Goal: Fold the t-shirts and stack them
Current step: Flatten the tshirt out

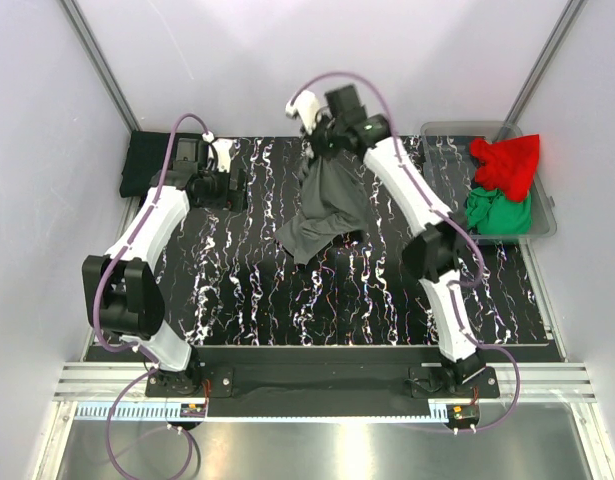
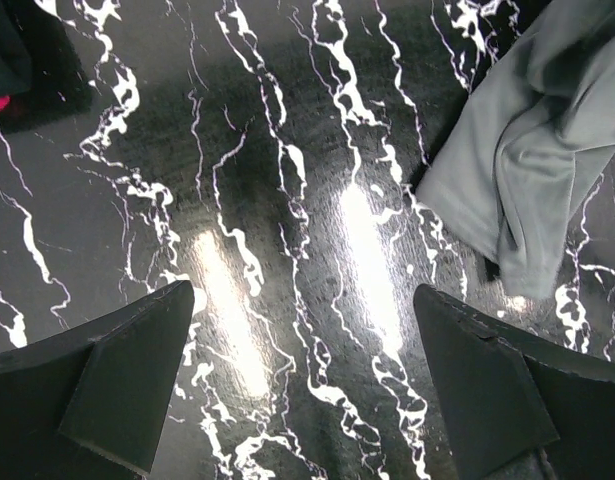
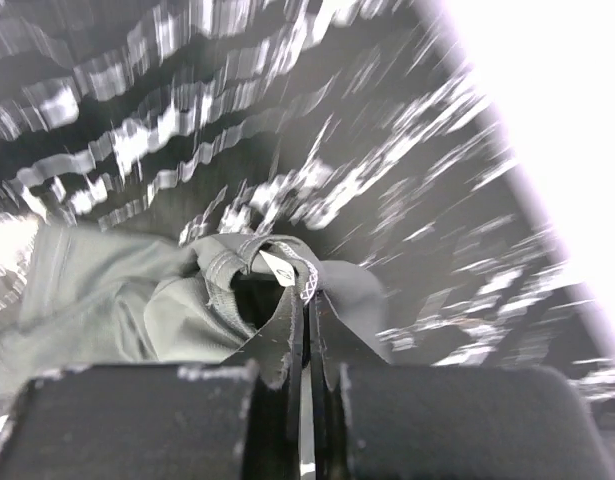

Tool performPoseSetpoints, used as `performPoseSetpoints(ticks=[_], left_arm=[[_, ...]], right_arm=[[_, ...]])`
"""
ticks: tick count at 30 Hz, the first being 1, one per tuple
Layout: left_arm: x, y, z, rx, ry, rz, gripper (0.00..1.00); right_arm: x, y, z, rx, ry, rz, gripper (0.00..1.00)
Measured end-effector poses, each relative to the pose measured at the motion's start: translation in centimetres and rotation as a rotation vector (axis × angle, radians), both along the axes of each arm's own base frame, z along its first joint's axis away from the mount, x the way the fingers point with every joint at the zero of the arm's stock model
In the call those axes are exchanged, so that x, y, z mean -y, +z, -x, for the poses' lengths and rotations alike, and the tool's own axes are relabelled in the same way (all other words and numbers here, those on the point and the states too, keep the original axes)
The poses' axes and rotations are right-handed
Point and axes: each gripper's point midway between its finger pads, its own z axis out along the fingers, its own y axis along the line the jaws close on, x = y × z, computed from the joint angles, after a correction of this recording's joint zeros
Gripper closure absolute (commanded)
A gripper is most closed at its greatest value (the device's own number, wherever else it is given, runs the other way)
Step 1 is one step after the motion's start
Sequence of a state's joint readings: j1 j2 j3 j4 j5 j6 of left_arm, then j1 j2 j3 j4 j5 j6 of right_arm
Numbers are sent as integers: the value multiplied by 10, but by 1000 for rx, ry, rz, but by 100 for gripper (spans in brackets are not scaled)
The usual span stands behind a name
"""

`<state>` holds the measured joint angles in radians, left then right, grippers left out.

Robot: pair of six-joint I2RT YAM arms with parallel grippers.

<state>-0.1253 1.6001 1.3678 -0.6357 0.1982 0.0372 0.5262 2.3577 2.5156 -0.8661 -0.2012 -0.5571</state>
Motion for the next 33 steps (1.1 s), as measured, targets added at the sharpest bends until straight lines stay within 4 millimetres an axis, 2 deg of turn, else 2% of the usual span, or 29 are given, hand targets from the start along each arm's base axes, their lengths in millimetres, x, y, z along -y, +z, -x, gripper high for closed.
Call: performPoseSetpoints(ticks=[2, 5, 7, 9, 11, 13, 15, 17, 20, 22, 24, 27, 33], left_arm=[[0, -1, -3, 0, 2, -2, 2], [1, -3, -7, -4, 1, -4, 3], [2, -4, -8, -6, -4, -7, 5], [3, -6, -9, -8, -14, -13, 9], [5, -8, -10, -10, -28, -23, 11], [12, -10, -10, -8, -58, -40, 14], [23, -12, -10, -7, -105, -58, 17], [37, -18, -12, -9, -156, -76, 29], [59, -35, -19, -38, -235, -91, 46], [69, -52, -25, -72, -269, -95, 51], [73, -74, -25, -120, -294, -108, 51], [78, -99, -16, -199, -326, -125, 50], [109, -116, -7, -253, -405, -109, 48]], right_arm=[[0, 55, 5, 100, 14, -49, 100], [11, 141, 25, 256, 28, -116, 100], [22, 183, 42, 333, 30, -140, 100], [37, 208, 57, 382, 16, -142, 100], [53, 218, 70, 398, -3, -133, 100], [70, 210, 74, 376, -32, -110, 100], [94, 181, 69, 318, -82, -72, 100], [119, 133, 56, 226, -144, -11, 100], [154, 43, 47, 38, -225, 89, 100], [171, -4, 46, -69, -266, 138, 100], [183, -37, 49, -151, -295, 168, 100], [190, -45, 52, -180, -313, 176, 100], [188, -31, 49, -138, -316, 154, 100]])
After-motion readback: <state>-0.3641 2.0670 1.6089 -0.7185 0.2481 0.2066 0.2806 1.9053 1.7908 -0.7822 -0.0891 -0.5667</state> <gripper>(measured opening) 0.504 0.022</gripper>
